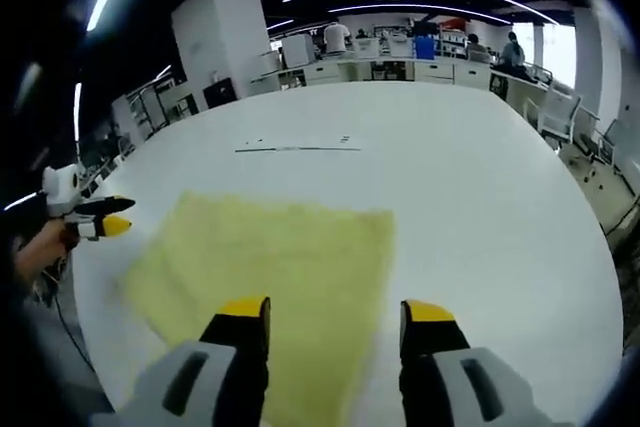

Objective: Fold the garment on the visible template until the final outline fits inside the template.

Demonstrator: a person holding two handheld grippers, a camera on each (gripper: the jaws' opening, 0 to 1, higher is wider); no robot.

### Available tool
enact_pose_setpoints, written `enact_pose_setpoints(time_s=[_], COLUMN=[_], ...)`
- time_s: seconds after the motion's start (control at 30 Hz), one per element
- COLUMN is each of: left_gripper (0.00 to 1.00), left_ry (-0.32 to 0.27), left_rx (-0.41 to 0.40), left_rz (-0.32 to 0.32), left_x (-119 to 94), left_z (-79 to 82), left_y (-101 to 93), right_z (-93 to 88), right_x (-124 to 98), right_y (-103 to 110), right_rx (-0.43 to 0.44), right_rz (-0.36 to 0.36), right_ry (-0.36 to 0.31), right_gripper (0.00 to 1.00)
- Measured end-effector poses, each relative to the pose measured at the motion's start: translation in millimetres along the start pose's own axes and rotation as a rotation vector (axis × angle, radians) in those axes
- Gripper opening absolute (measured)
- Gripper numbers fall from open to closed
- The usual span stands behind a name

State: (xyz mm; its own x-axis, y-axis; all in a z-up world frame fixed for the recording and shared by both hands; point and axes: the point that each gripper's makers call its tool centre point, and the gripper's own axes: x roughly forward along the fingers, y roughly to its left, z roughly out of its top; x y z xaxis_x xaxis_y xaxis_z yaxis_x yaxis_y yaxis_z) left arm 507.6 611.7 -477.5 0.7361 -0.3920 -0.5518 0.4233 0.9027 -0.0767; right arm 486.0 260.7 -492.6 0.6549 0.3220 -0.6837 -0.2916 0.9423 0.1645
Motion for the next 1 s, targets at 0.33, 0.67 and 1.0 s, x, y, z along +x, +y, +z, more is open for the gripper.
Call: enact_pose_setpoints(time_s=[0.33, 0.67, 1.0], left_gripper=[0.48, 0.37, 0.28], left_ry=[0.076, 0.11, 0.154], left_rx=[-0.06, -0.121, -0.202], left_rz=[-0.054, -0.101, -0.113], left_x=[-11.3, -15.5, -11.4], left_z=[-35.6, -55.6, -71.5], left_y=[-16.2, -35.6, -45.9], right_z=[-31.6, -58.0, -69.1], right_x=[-15.0, -18.6, -20.3], right_y=[4.0, 7.4, 2.6], right_rx=[0.015, 0.047, 0.13], right_rz=[0.008, 0.023, 0.0], right_ry=[0.032, 0.084, 0.101], right_gripper=[0.4, 0.35, 0.26])
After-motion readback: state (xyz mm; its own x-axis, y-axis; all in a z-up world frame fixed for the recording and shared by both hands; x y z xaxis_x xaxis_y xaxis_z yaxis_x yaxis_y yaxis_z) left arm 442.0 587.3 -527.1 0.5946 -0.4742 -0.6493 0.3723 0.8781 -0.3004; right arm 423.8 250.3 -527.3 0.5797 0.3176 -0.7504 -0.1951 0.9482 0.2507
